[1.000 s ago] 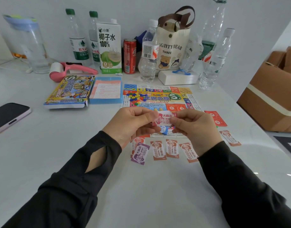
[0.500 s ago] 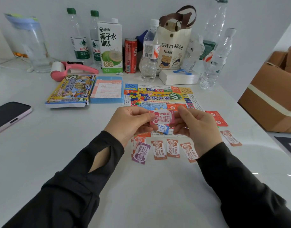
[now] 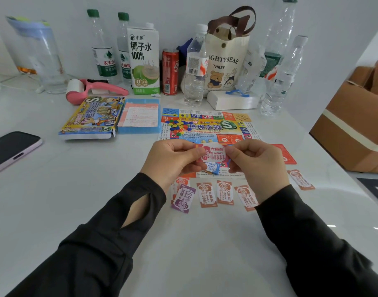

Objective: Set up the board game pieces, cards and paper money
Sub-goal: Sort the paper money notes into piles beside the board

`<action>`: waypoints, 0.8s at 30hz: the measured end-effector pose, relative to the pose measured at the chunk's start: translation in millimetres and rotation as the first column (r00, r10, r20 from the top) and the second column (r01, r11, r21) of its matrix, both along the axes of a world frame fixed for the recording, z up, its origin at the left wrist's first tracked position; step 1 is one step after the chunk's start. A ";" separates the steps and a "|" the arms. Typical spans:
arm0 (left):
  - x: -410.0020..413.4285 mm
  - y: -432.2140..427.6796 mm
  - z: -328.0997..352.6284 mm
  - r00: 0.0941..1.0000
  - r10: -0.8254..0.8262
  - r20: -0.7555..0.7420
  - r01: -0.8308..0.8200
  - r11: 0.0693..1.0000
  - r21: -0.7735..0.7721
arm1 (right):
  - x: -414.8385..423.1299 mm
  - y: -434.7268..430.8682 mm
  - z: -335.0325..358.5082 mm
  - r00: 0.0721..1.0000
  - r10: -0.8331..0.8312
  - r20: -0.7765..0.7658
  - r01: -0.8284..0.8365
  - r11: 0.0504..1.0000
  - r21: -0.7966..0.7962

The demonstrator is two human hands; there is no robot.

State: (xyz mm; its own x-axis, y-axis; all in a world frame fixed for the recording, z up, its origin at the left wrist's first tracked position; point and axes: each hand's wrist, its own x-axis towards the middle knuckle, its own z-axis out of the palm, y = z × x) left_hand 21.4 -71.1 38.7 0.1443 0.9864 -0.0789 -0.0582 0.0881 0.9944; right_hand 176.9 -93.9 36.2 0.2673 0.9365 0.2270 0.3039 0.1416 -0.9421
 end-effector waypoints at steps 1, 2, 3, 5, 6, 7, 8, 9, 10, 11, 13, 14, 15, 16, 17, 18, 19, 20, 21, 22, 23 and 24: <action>0.0 0.3 -0.6 1.000 0.008 0.008 -0.008 1.000 -0.003 | 0.6 0.2 -0.1 1.000 0.004 -0.023 -0.004 1.000 -0.010; 0.2 0.3 -1.2 1.000 0.017 0.013 -0.017 1.000 -0.004 | 1.0 -0.1 0.4 0.999 0.010 -0.040 -0.011 1.000 -0.023; 0.7 0.1 -1.8 1.000 0.027 0.016 -0.027 1.000 -0.002 | 1.4 0.1 0.6 0.998 0.019 -0.054 -0.022 0.999 -0.040; 1.7 -0.2 -2.9 0.998 0.062 0.015 -0.062 0.998 0.014 | 1.9 0.6 1.8 0.995 0.061 -0.083 -0.069 0.993 -0.091; 1.7 -0.1 -3.5 0.996 0.089 0.005 -0.089 0.996 0.029 | 1.8 0.7 2.7 0.991 0.098 -0.094 -0.109 0.986 -0.127; 1.6 0.2 -4.2 0.993 0.117 -0.014 -0.116 0.992 0.052 | 1.6 0.9 3.3 0.986 0.139 -0.091 -0.153 0.974 -0.167; 1.2 0.8 -4.8 0.989 0.143 -0.040 -0.139 0.987 0.080 | 1.2 0.8 3.6 0.981 0.180 -0.072 -0.191 0.960 -0.206; 0.9 1.1 -5.5 0.985 0.161 -0.065 -0.153 0.982 0.111 | 0.5 0.7 2.9 0.977 0.210 -0.040 -0.213 0.948 -0.237; 0.7 1.5 -5.8 0.981 0.171 -0.091 -0.157 0.977 0.143 | -0.5 0.3 2.4 0.974 0.226 -0.001 -0.219 0.942 -0.254; 0.7 1.6 -6.6 0.977 0.174 -0.126 -0.151 0.973 0.176 | -1.7 -0.1 1.7 0.973 0.227 0.047 -0.208 0.944 -0.255; 1.9 0.8 -7.5 0.963 0.163 -0.216 -0.111 0.966 0.235 | -4.3 -2.0 1.3 0.967 0.198 0.159 -0.164 0.966 -0.200; 3.0 0.2 -7.7 0.958 0.150 -0.244 -0.087 0.964 0.250 | -5.4 -3.2 1.9 0.962 0.176 0.209 -0.144 0.977 -0.158; 3.9 -0.3 -8.2 0.958 0.135 -0.254 -0.068 0.965 0.255 | -5.6 -4.0 2.6 0.956 0.152 0.251 -0.125 0.985 -0.122; 4.5 -0.7 -8.6 0.961 0.122 -0.249 -0.058 0.967 0.249 | -5.2 -4.5 3.9 0.950 0.133 0.282 -0.109 0.989 -0.101; 4.7 -0.5 -9.1 0.966 0.114 -0.230 -0.059 0.970 0.234 | -3.4 -4.7 4.7 0.949 0.120 0.291 -0.097 0.991 -0.092; 4.2 -0.1 -9.4 0.974 0.115 -0.197 -0.072 0.975 0.211 | -0.9 -4.3 5.4 0.954 0.113 0.279 -0.090 0.992 -0.092; 3.3 0.7 -9.5 0.980 0.123 -0.157 -0.094 0.979 0.182 | 1.7 -3.2 5.4 0.962 0.106 0.251 -0.084 0.992 -0.099; 1.9 1.8 -9.1 0.984 0.136 -0.116 -0.118 0.982 0.149 | 4.6 -2.1 5.5 0.972 0.101 0.212 -0.079 0.991 -0.110; 0.6 2.7 -8.8 0.985 0.150 -0.079 -0.141 0.984 0.113 | 7.3 -0.7 5.1 0.982 0.100 0.161 -0.080 0.989 -0.124; -0.4 3.6 -8.6 0.985 0.163 -0.048 -0.159 0.984 0.077 | 9.6 0.7 5.2 0.990 0.105 0.099 -0.090 0.985 -0.144; -1.1 4.5 -8.7 0.984 0.174 -0.023 -0.173 0.984 0.045 | 11.2 2.0 5.5 0.993 0.116 0.035 -0.108 0.978 -0.176; -1.5 5.1 -9.0 0.983 0.184 -0.006 -0.184 0.983 0.019 | 12.3 2.8 6.1 0.991 0.132 -0.013 -0.132 0.967 -0.219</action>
